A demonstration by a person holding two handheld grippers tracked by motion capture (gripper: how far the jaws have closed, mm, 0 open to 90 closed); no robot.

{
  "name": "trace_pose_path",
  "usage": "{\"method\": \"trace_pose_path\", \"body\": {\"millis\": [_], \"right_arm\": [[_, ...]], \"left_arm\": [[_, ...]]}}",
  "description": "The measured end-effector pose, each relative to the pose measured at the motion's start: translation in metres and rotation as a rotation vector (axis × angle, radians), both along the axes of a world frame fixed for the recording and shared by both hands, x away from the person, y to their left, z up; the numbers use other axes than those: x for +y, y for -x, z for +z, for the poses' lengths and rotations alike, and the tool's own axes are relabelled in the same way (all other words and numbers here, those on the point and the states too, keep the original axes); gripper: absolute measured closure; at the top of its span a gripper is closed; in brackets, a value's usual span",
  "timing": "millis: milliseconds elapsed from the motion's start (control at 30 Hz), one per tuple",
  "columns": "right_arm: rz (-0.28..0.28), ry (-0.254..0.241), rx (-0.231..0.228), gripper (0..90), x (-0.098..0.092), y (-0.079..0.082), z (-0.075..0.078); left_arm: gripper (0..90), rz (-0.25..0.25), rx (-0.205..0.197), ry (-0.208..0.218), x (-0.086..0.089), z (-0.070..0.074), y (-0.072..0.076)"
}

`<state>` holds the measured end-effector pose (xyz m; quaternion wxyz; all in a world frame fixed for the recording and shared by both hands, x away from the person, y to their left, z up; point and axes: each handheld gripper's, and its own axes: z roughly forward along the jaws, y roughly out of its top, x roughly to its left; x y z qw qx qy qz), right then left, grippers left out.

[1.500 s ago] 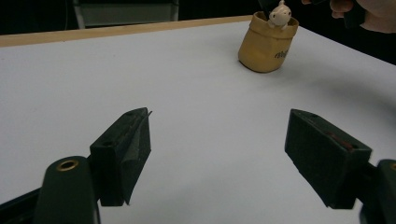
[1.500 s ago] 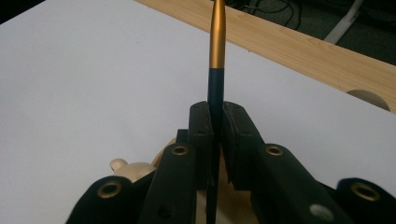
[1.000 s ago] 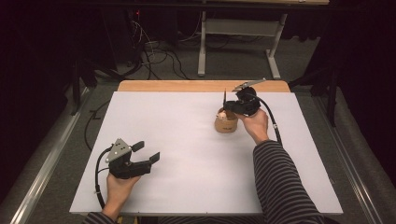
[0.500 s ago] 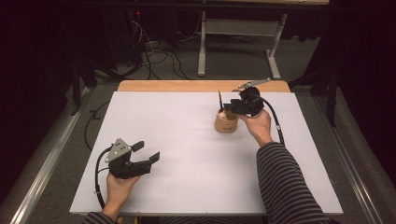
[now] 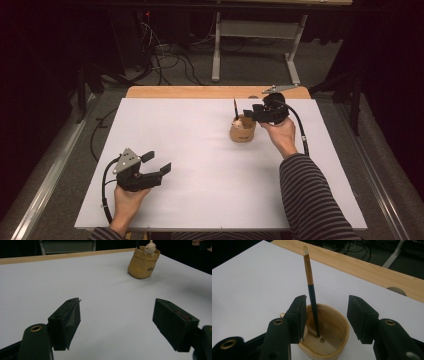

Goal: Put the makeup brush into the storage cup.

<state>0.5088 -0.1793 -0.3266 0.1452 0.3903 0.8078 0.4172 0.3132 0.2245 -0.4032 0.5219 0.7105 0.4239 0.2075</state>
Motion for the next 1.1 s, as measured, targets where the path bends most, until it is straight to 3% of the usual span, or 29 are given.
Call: {"method": "trace_pose_path", "body": {"millis": [700,1100], "right_arm": [[-0.016,0.005,-0.014,50.9,-0.020,0.012,0.009],[-0.019,0.020,-0.055,50.7,-0.028,0.022,0.013]], "left_arm": [[22.7,0.006,0.000,0.007,0.001,0.000,0.000],[22.7,0.005,-0.002,0.009,0.001,0.000,0.000]]}}
